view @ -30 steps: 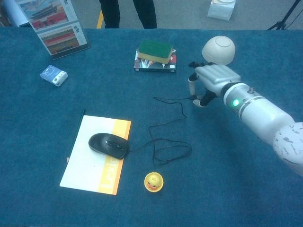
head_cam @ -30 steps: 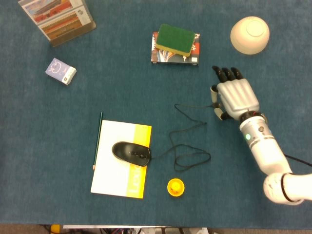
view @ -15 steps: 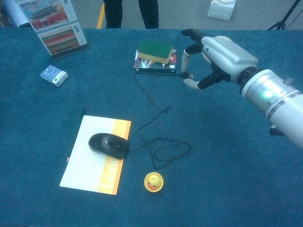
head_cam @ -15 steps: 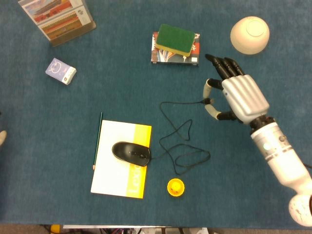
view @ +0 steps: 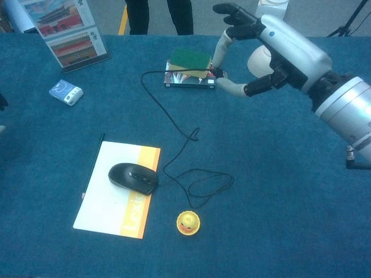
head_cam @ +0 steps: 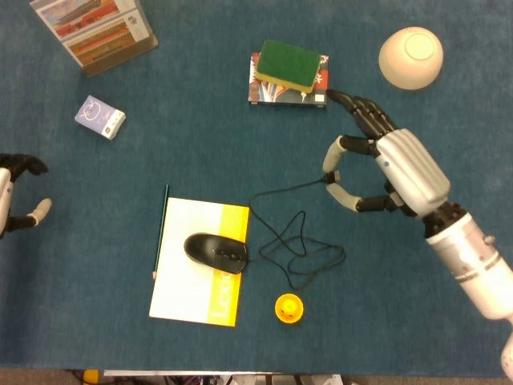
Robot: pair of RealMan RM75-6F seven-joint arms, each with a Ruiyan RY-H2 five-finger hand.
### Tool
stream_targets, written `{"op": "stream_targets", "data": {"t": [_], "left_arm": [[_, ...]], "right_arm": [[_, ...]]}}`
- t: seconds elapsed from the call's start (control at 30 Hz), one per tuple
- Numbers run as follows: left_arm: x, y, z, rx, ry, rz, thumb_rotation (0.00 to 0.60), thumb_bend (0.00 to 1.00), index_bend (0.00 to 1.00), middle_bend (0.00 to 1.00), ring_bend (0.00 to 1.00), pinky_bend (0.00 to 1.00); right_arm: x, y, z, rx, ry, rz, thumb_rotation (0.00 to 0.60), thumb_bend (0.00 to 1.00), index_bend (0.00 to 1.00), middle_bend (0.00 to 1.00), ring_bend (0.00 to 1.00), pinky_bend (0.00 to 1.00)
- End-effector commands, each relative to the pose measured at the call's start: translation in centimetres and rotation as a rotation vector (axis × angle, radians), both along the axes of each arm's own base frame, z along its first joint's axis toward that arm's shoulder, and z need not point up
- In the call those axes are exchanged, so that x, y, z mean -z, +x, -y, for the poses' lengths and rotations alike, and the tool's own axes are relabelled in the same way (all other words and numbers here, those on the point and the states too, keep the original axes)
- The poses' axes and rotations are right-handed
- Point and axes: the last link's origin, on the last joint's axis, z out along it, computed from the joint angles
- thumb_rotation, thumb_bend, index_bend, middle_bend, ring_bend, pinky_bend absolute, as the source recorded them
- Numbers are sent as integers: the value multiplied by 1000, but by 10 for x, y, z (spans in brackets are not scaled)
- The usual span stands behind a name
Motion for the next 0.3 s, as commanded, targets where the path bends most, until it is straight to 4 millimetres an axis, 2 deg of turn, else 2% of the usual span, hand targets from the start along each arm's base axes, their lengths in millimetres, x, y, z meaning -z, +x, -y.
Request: {"op": "stream_targets", "data": {"t": [0.03,0.3], "left_arm": [[2,3,-3,-1,-2,2,600,241,386,429,345,500],[3,7,-3,-3,1,-8,600,240,386,429,345,501]], "right_arm": [[-11,1,-4,-29,18,83,600,323,586,49,0,1],[-16,1,-5,-71,148,172,600,323,587,54,0,1]]}}
